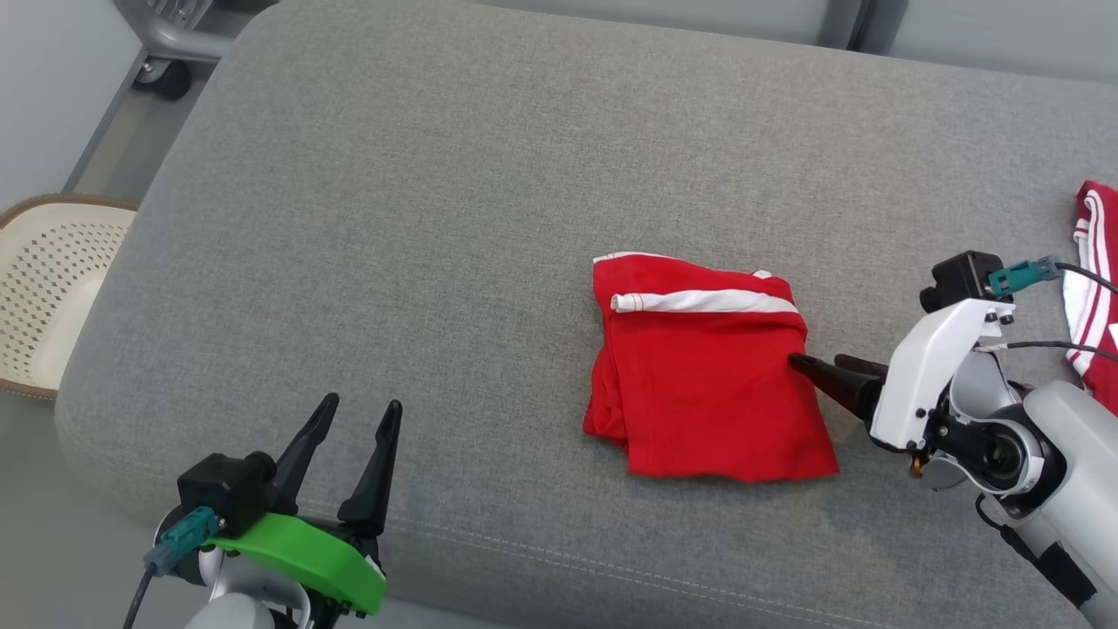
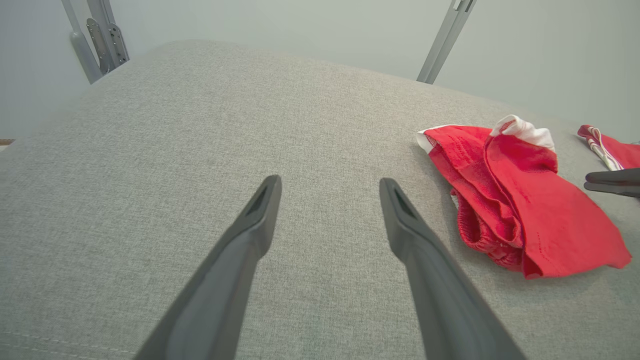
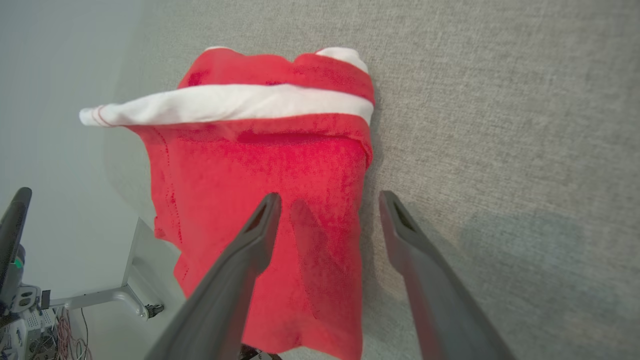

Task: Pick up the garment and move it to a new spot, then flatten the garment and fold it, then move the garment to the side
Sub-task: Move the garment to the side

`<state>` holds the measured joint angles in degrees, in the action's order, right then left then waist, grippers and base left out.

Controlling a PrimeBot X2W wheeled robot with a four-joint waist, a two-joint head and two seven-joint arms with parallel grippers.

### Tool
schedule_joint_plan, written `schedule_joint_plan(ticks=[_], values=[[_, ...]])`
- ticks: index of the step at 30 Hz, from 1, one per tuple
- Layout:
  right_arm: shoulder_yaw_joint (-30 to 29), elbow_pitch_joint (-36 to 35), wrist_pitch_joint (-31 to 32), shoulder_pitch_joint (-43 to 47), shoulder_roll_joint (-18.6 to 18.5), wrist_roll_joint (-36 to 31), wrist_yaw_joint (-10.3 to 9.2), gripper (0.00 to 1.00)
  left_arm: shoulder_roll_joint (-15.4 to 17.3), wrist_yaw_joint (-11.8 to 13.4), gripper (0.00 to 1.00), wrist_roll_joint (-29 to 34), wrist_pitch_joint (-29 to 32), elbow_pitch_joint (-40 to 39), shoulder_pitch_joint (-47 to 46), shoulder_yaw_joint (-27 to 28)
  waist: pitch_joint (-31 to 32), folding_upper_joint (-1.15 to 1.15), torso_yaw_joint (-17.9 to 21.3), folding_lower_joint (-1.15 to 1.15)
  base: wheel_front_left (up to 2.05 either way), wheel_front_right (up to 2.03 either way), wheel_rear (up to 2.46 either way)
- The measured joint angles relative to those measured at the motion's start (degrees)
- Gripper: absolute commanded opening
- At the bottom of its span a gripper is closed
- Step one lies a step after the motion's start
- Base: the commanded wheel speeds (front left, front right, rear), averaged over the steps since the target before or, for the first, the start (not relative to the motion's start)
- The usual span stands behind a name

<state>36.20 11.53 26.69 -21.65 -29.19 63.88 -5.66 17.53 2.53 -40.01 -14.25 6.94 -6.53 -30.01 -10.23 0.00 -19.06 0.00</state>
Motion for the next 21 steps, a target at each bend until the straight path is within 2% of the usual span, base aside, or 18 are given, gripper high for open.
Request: schedule_joint_plan(ticks=[8,16,17,18,19,21], values=[[-2.02,0.83,0.11,1.96,0.29,4.76,0.1,1.0,-0.62,-0.6,1.0,0.82,0.0,-0.13,-0.24,-0.19,-1.95,0.0,-0.17,0.0,0.0,0.0,0.0],[-1.78,1.96,1.65,2.11,1.55,6.79,2.63,1.0,-1.69,-1.1,1.0,1.3,0.0,0.31,-1.75,-0.09,-3.53,0.0,-1.76,0.0,0.0,0.0,0.0],[-1.82,1.97,1.76,2.09,1.77,7.0,2.93,0.83,-1.77,-1.12,1.0,1.4,0.0,0.41,-1.75,-0.09,-3.59,0.0,-1.88,0.0,0.0,0.0,0.0],[-2.01,2.01,2.13,2.05,2.02,7.61,3.23,0.25,-1.86,-1.3,1.0,1.4,0.0,0.53,-1.76,-0.09,-3.62,0.0,-1.98,0.0,0.0,0.0,0.0],[-2.15,2.14,2.2,1.94,2.21,8.18,3.38,0.0,-2.0,-1.38,1.0,1.4,0.0,0.63,-1.77,-0.09,-3.64,0.0,-2.08,0.0,0.0,0.0,0.0],[-2.15,2.19,3.19,1.32,1.99,8.68,4.17,0.0,-2.35,-1.71,1.0,1.49,0.0,0.91,-1.88,-0.12,-3.6,0.0,-2.24,0.0,0.0,0.0,0.0]])
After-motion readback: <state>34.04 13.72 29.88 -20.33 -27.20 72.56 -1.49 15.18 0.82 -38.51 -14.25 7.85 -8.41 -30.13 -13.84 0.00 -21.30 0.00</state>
